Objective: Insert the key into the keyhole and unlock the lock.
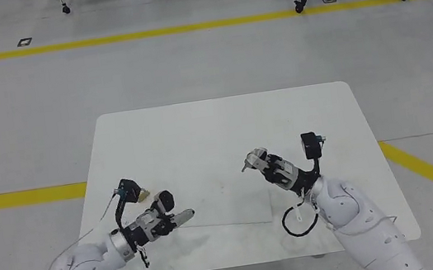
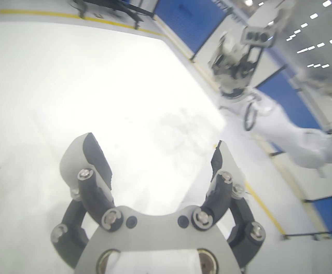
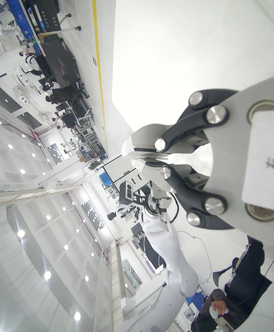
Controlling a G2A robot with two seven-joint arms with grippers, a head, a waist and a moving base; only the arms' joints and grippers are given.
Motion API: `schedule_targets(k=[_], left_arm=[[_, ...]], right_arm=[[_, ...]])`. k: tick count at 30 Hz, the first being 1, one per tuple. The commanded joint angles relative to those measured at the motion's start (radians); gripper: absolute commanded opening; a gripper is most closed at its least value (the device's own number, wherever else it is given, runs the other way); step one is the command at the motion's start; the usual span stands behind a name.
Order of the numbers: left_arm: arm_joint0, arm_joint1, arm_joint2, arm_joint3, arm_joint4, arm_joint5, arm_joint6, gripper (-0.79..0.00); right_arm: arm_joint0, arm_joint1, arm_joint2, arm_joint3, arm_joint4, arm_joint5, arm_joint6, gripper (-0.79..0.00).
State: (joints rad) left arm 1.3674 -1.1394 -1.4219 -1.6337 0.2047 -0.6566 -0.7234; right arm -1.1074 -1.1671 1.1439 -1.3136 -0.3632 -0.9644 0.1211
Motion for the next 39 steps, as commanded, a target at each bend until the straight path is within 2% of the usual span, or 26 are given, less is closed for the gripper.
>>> schedule_targets(k=[1, 4, 7, 10, 12, 18, 34, 39], left_arm=[[-0.068, 0.005, 0.018, 0.098, -0.391, -0.030, -0.167, 0.000], [-0.148, 0.006, 0.048, 0.201, -0.584, -0.045, -0.303, 0.000], [-0.210, 0.002, 0.087, 0.266, -0.623, -0.060, -0.360, 0.000], [-0.246, -0.006, 0.133, 0.289, -0.588, -0.076, -0.348, -0.018], [-0.265, -0.011, 0.162, 0.297, -0.549, -0.076, -0.324, -0.077], [-0.299, -0.024, 0.224, 0.308, -0.464, -0.072, -0.246, -0.139], [-0.337, -0.031, 0.287, 0.320, -0.402, -0.053, -0.194, -0.379], [-0.346, -0.032, 0.304, 0.330, -0.408, -0.041, -0.201, -0.400]], right_arm=[[0.016, -0.002, -0.025, 0.016, 0.076, 0.010, 0.052, -0.785], [0.043, -0.008, -0.058, 0.036, 0.165, 0.045, 0.117, -0.785], [0.069, -0.014, -0.094, 0.054, 0.247, 0.063, 0.183, -0.785], [0.094, -0.020, -0.126, 0.074, 0.323, 0.067, 0.248, -0.785], [0.110, -0.025, -0.144, 0.089, 0.367, 0.071, 0.283, -0.785], [0.151, -0.038, -0.183, 0.136, 0.449, 0.074, 0.347, -0.785], [0.207, -0.073, -0.236, 0.221, 0.456, 0.075, 0.349, -0.785], [0.212, -0.079, -0.239, 0.231, 0.455, 0.070, 0.348, -0.785]])
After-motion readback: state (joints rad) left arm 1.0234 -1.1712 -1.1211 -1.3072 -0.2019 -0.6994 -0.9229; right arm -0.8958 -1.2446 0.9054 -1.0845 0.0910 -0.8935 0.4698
